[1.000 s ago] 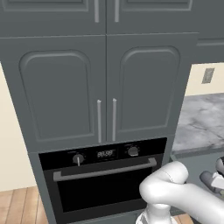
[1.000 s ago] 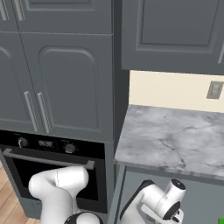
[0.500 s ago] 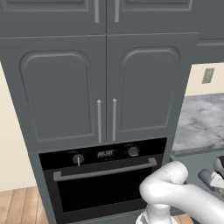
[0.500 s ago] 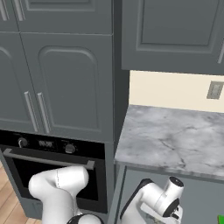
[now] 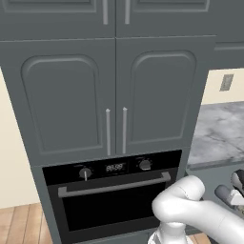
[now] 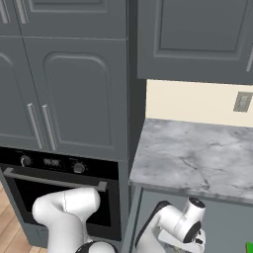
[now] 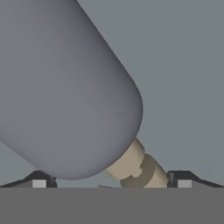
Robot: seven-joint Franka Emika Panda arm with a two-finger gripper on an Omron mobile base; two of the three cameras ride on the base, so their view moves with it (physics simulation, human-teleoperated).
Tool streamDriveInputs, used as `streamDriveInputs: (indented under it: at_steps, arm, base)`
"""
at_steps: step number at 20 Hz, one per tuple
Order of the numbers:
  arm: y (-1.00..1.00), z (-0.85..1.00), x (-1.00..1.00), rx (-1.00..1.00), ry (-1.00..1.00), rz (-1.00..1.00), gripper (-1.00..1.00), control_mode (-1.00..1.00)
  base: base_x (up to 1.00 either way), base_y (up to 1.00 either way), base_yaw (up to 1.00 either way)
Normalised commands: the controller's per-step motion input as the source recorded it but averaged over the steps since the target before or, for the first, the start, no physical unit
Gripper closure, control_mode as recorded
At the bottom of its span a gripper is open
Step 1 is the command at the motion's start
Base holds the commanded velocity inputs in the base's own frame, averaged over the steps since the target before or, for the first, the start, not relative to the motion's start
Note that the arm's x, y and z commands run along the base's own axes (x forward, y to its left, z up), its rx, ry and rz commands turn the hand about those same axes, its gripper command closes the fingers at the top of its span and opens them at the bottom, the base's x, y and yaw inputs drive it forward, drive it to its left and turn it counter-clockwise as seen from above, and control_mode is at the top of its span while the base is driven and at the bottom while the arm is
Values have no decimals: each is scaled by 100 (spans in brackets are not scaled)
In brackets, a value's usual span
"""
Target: Restock the sink supplies by placing the sponge and soap dispenser on the counter and next to the sink. Make sure the soap dispenser is upright.
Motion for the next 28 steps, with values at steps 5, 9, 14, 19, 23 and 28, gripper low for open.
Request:
streamDriveInputs:
  at_steps: [5,9,14,19,23,28]
  arm:
    - [0,0,0,0,-7,17,-100,-100]
    - [0,4,-2,0,-9,17,-100,-100]
    - [0,16,-2,0,-3,11,-100,-100]
    - [0,11,0,0,0,10,-100,-100]
    - [0,3,0,0,0,11,-100,-100]
    - [1,-4,0,0,0,12,-100,-100]
  base:
    - [0,0,0]
    - [0,0,0]
    - [0,0,0]
    - [0,0,0]
    - [0,0,0]
    - [0,0,0]
